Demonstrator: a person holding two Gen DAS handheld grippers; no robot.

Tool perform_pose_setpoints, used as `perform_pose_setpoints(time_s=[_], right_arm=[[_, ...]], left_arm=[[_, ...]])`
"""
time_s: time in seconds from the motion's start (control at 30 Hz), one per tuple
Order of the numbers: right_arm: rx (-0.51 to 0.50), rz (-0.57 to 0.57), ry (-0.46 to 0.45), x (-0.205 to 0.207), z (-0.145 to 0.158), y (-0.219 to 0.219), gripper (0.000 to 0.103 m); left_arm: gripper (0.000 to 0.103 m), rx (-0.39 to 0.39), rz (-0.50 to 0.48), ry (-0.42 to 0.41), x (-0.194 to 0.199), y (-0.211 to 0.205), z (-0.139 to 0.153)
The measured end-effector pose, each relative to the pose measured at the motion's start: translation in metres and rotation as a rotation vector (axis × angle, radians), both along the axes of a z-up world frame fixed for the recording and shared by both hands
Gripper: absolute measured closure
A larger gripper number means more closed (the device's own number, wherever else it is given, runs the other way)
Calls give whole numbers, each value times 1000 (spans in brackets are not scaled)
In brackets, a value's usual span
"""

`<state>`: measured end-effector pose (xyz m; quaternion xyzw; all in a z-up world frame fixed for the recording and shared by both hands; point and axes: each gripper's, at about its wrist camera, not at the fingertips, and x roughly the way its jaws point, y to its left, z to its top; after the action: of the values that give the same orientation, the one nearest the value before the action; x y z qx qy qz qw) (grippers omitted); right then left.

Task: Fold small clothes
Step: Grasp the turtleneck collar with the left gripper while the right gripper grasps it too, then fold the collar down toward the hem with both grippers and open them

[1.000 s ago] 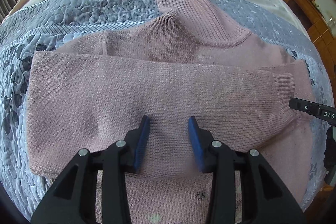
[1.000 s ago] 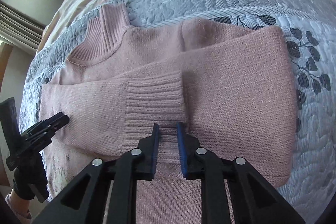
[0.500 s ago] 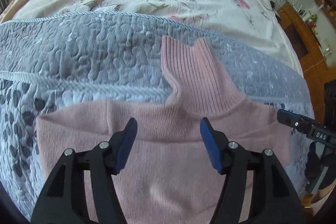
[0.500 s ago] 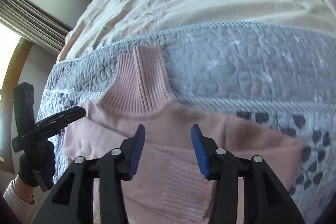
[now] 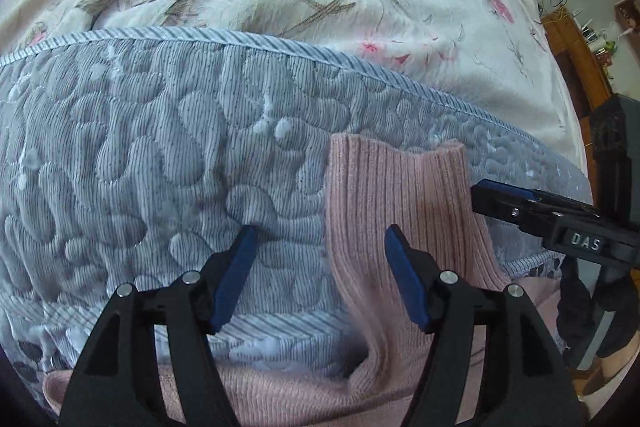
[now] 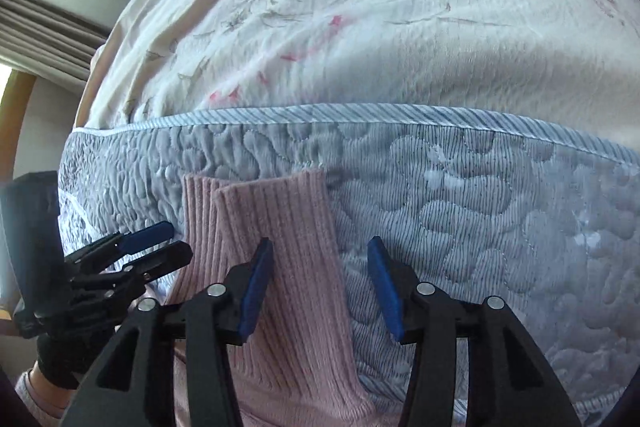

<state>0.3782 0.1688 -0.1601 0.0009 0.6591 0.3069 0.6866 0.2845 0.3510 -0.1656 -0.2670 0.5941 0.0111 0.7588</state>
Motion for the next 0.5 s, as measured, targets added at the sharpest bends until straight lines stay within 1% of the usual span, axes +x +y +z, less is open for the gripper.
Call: perform_pose_setpoints(time_s=[0.07,0.13,0.17,0.2,0.23,0.27,0.3,0.37,0.4,0.43,0.5], right_arm=[[18,-10,26,4,-7,1,52],[25,6,34,4,-9,3,52],[27,15,30,4,-10,3,57],[44,28,35,3,-9,4,67],[59,38,50,3,-10,5,74],[67,48,61,1,-11,5,87],[68,55,54,1,-9,9,89],[72,61,28,0,-5,7,91],[72,54,14,0,-2,1,92],[77,43,0,1,3,-4,92],[96,15,-25,4,14,-18,93]], left_arm=[[38,-16,4,-6,5,1,-1],[47,-23,0,-16,9,0,-2],[54,-31,-6,-17,11,-1,-3],[57,-41,-6,-14,13,-1,-5],[62,-50,-5,-14,14,-3,-5],[76,-62,-10,-20,15,-5,-5],[91,-79,-21,-17,16,-8,-6],[92,-55,-35,-9,17,-14,-7],[95,-40,-41,-16,17,-15,-6],[95,-35,-41,-23,16,-14,-5],[96,-46,-19,-48,13,-9,0]])
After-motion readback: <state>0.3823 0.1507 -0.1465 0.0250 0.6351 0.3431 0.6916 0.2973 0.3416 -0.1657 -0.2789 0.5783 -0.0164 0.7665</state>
